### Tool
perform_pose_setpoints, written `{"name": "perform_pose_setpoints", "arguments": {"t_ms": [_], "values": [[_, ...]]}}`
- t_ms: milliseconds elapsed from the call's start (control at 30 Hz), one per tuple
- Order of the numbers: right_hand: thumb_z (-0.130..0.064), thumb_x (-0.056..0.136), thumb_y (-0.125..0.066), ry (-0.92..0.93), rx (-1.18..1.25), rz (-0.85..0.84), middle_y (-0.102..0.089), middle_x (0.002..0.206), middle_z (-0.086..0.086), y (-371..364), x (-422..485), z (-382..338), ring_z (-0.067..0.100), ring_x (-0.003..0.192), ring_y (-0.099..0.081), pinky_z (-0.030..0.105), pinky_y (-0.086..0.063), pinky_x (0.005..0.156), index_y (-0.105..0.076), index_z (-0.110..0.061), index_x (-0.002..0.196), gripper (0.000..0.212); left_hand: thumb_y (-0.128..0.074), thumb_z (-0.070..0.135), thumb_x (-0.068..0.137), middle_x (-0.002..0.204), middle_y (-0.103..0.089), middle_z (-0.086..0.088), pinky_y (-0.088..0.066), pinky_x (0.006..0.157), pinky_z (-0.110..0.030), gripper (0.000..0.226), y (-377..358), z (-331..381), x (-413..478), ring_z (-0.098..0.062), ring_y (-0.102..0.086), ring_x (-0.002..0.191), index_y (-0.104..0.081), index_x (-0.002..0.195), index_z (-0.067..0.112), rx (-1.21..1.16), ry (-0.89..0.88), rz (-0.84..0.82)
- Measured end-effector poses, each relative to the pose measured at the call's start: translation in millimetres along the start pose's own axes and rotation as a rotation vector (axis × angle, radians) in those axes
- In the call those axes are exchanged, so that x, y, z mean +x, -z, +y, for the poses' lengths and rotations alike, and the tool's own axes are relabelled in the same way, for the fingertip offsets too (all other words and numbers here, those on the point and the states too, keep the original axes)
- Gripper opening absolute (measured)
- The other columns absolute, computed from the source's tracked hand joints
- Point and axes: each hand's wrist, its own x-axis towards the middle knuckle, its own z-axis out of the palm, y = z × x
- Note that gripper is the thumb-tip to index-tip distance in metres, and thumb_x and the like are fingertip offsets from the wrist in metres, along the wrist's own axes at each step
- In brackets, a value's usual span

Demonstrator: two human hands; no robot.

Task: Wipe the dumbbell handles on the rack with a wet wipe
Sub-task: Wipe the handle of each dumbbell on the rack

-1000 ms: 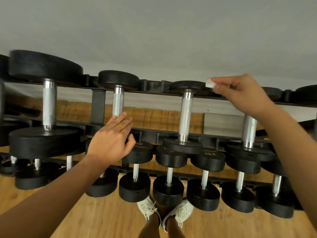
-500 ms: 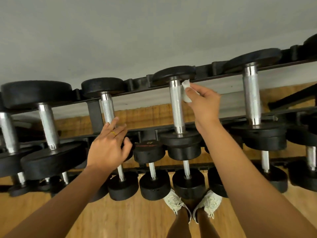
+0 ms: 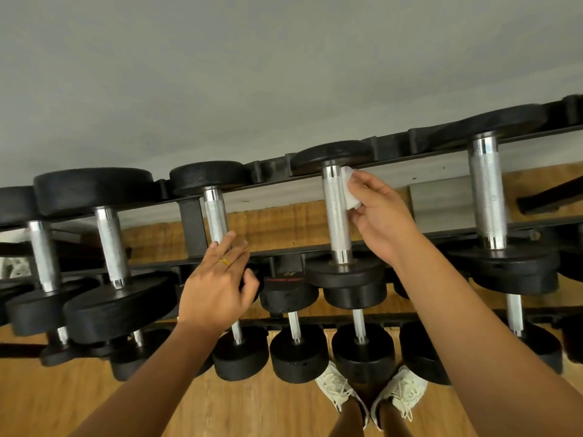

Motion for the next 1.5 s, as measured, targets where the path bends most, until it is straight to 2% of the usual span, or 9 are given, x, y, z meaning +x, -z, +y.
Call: {"name": "perform_pose_setpoints", "arguments": {"t_ms": [133, 333, 567, 767, 867, 1233, 1367, 1500], "values": [[-0.006, 0.095, -0.063, 0.037, -0.058, 0.084, -0.071, 0.116, 0.008, -1.9, 5.6, 0.6, 0.021, 0.107, -0.069, 0.032, -0.059, 0.086, -0.069, -0.014, 0.111, 0.018, -0.044, 0.025, 0.097, 0.122, -0.073, -0.012, -0.041, 0.115, -0.047, 0.045, -0.8, 0.1, 0.3, -0.031, -0.055, 0.136, -0.076, 0.113, -0.001, -0.005, 0.002, 0.002], [-0.005, 0.093, -0.066, 0.061, 0.015, 0.185, -0.073, 0.111, 0.008, -12.0, 12.6, 1.0, 0.023, 0.105, -0.070, 0.038, -0.058, 0.091, -0.071, -0.011, 0.109, 0.018, -0.044, 0.025, 0.097, 0.121, -0.074, -0.012, -0.041, 0.115, -0.046, 0.044, -0.9, -0.3, 0.0, -0.030, -0.055, 0.136, -0.078, 0.110, 0.000, -0.010, 0.001, 0.009], [-0.007, 0.091, -0.069, 0.132, -0.149, 0.229, -0.074, 0.110, 0.002, -4.9, 4.9, 12.0, 0.018, 0.106, -0.069, 0.038, -0.058, 0.094, -0.074, -0.015, 0.108, 0.020, -0.044, 0.025, 0.097, 0.119, -0.075, -0.011, -0.041, 0.114, -0.045, 0.043, -2.0, -0.8, -1.0, -0.029, -0.056, 0.136, -0.079, 0.106, 0.002, 0.001, -0.005, 0.021], [-0.006, 0.091, -0.069, 0.164, -0.116, 0.295, -0.074, 0.105, 0.001, -18.9, 10.8, 1.5, 0.015, 0.100, -0.071, 0.037, -0.058, 0.093, -0.073, -0.019, 0.099, 0.015, -0.044, 0.025, 0.097, 0.115, -0.076, -0.009, -0.042, 0.115, -0.045, 0.043, -4.5, -1.7, -1.3, -0.028, -0.055, 0.137, -0.081, 0.099, 0.004, 0.009, -0.003, 0.023], [-0.009, 0.092, -0.069, 0.190, -0.182, 0.295, -0.075, 0.102, -0.004, -14.7, 0.3, 12.3, 0.012, 0.099, -0.071, 0.036, -0.058, 0.094, -0.073, -0.023, 0.095, 0.016, -0.044, 0.025, 0.097, 0.116, -0.076, -0.008, -0.042, 0.114, -0.045, 0.042, -4.6, -2.4, -2.2, -0.027, -0.055, 0.137, -0.081, 0.096, 0.005, 0.022, -0.014, 0.041], [-0.010, 0.091, -0.070, 0.269, -0.271, 0.305, -0.074, 0.098, -0.007, -16.2, -5.3, 9.7, 0.005, 0.095, -0.070, 0.025, -0.056, 0.089, -0.073, -0.024, 0.095, 0.015, -0.044, 0.023, 0.097, 0.119, -0.075, -0.011, -0.044, 0.113, -0.047, 0.043, -4.6, -0.5, 0.5, -0.030, -0.056, 0.135, -0.080, 0.104, 0.002, 0.029, -0.013, 0.061], [-0.011, 0.091, -0.071, 0.264, -0.348, 0.292, -0.074, 0.096, -0.007, -12.6, -4.6, 7.8, 0.006, 0.095, -0.069, 0.029, -0.056, 0.094, -0.073, -0.023, 0.095, 0.013, -0.044, 0.024, 0.097, 0.126, -0.072, -0.012, -0.042, 0.115, -0.047, 0.044, -3.4, -0.6, 0.0, -0.031, -0.055, 0.137, -0.074, 0.119, 0.000, 0.023, -0.011, 0.039], [-0.010, 0.091, -0.071, 0.252, -0.291, 0.319, -0.074, 0.096, -0.006, -23.5, 6.0, -2.6, 0.008, 0.097, -0.070, 0.035, -0.056, 0.096, -0.073, -0.025, 0.091, 0.015, -0.044, 0.024, 0.098, 0.130, -0.070, -0.014, -0.041, 0.115, -0.046, 0.046, -2.3, -0.3, -1.5, -0.031, -0.055, 0.137, -0.071, 0.126, 0.000, 0.014, -0.004, 0.033]]}}
